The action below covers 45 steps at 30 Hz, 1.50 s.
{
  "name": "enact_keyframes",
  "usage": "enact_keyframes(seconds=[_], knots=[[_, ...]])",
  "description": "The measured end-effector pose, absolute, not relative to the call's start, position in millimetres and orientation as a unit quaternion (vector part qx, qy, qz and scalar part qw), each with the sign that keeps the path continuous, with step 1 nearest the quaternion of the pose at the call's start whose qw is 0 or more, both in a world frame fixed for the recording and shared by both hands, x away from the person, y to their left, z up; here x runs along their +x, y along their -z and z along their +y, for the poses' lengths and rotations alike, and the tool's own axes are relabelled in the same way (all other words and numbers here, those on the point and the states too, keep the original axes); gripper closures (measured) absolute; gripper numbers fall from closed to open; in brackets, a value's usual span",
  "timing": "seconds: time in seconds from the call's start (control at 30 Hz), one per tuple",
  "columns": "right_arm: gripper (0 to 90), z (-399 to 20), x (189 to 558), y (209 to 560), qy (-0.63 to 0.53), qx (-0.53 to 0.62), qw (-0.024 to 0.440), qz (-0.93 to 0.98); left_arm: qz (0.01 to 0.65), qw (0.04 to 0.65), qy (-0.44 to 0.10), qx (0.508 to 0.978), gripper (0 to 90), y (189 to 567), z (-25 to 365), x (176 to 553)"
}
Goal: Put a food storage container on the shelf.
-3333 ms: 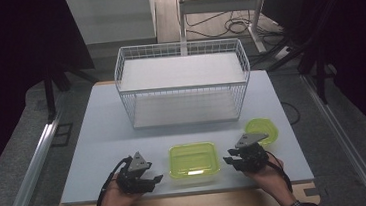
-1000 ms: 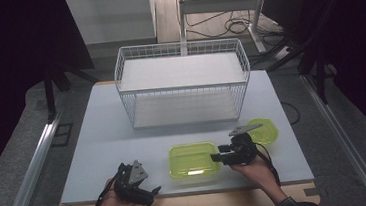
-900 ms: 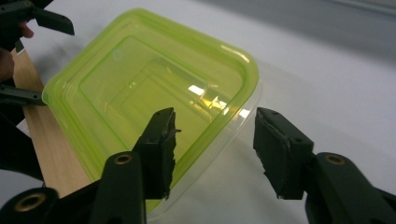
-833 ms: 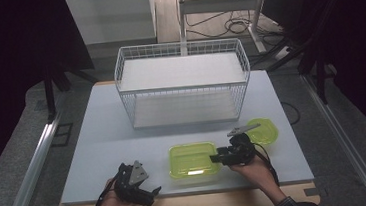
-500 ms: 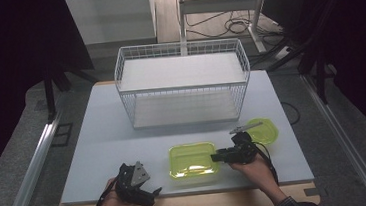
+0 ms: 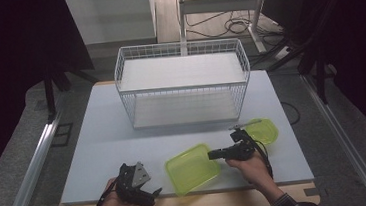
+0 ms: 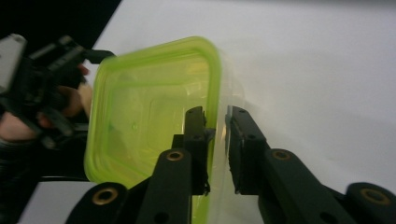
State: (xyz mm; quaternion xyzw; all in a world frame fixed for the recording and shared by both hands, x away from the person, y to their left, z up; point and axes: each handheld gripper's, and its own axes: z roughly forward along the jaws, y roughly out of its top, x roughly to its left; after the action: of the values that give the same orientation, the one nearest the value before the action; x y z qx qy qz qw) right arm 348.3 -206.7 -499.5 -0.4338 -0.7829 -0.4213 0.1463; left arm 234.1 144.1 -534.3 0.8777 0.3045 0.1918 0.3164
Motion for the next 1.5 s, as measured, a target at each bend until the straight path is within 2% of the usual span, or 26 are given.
enact_keyframes(seconds=[0.13, 0.7, 1.2, 1.5], knots=[[80.0, -209, 349, 500, 0.43, -0.443, 0.17, -0.768, 0.304, 0.316, -0.193, 0.878, 2.5, 534, 144, 234], [80.4, -215, 350, 489, 0.467, -0.442, 0.18, -0.745, 0.304, 0.315, -0.196, 0.877, 2.5, 534, 144, 234], [80.4, -228, 361, 462, 0.508, -0.444, 0.173, -0.718, 0.305, 0.317, -0.193, 0.877, 2.1, 533, 146, 234], [80.4, -230, 369, 444, 0.516, -0.443, 0.157, -0.716, 0.319, 0.339, -0.181, 0.866, 1.4, 532, 149, 236]])
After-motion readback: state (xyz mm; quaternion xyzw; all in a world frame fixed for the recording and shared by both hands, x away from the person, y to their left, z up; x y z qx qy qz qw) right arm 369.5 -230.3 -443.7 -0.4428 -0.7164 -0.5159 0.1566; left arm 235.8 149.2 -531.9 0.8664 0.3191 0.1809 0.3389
